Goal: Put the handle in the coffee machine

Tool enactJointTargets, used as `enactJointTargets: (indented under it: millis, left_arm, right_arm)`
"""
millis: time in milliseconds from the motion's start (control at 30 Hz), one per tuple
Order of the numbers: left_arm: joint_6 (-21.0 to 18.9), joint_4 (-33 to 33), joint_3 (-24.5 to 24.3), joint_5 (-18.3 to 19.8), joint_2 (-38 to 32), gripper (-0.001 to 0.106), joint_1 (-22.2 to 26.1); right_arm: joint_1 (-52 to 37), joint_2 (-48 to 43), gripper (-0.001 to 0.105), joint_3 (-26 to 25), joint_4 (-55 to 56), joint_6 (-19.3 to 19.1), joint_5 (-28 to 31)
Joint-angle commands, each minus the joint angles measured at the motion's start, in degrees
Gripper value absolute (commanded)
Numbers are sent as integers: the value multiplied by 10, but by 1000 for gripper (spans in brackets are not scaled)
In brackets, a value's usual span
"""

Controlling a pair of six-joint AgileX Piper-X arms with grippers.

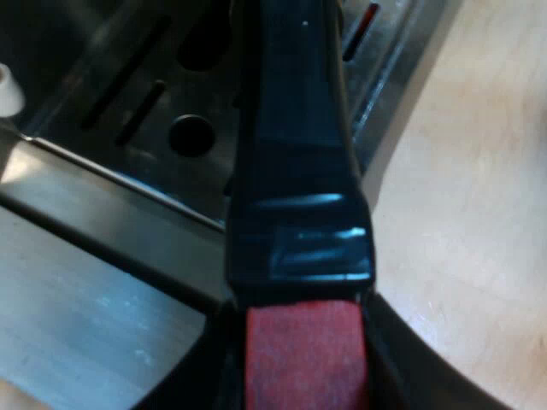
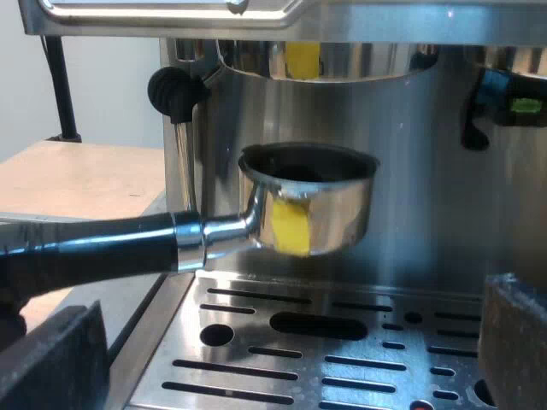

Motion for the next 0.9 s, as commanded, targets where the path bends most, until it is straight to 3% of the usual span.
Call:
enactJointTargets:
  millis: [33, 567, 900]
  left_arm:
    - [-4, -11, -12, 38, -3, 0, 1]
    - [-7, -9, -54, 64, -3, 0, -1]
    - [-7, -21, -55, 65, -3, 0, -2]
  right_arm:
    - [-2, 0, 89, 0, -8, -6, 4]
    - [-2, 0, 89, 0, -8, -5, 4]
    - [-2, 0, 89, 0, -8, -5, 4]
